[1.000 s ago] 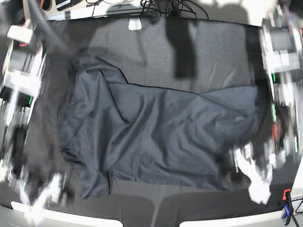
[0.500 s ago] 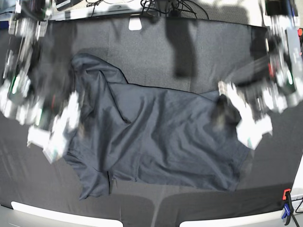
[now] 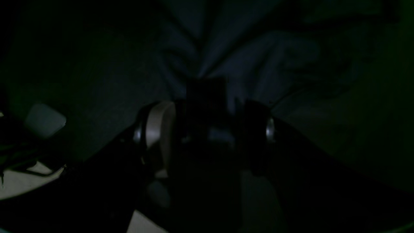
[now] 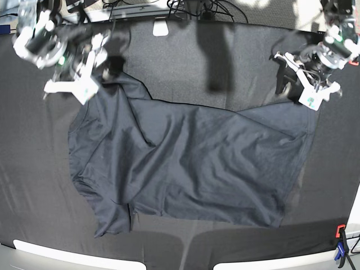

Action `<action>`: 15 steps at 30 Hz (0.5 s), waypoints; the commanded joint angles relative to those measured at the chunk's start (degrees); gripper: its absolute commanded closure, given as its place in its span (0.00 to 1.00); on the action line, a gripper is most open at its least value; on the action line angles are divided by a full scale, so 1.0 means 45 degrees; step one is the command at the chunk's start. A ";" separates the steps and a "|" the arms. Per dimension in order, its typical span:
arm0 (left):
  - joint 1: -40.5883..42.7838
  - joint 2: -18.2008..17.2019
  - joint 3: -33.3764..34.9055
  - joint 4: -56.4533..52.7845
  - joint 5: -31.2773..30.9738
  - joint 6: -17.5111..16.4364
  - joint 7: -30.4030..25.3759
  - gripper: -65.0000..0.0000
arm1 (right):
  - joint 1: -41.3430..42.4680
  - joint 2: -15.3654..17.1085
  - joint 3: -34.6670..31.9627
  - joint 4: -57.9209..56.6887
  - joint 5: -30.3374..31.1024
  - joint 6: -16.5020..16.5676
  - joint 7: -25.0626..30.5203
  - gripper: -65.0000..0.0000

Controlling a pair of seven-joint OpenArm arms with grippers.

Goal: Layout the t-shirt on the table in an organized manner, then fold the t-shirt properly
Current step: 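Raise both grippers away from the shirt toward the table's back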

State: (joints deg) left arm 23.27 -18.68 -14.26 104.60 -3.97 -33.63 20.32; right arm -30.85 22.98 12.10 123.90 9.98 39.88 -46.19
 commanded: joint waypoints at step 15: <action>-0.0656 -0.0117 -0.0073 -0.2584 0.0165 0.0151 -0.1889 0.55 | -0.0155 0.0685 -0.0223 -0.2166 -0.1151 -0.0442 0.1520 0.50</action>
State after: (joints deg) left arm 20.67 -18.57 -14.26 91.88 -2.63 -33.12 13.45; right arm -31.57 25.52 10.85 113.43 4.54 38.63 -40.27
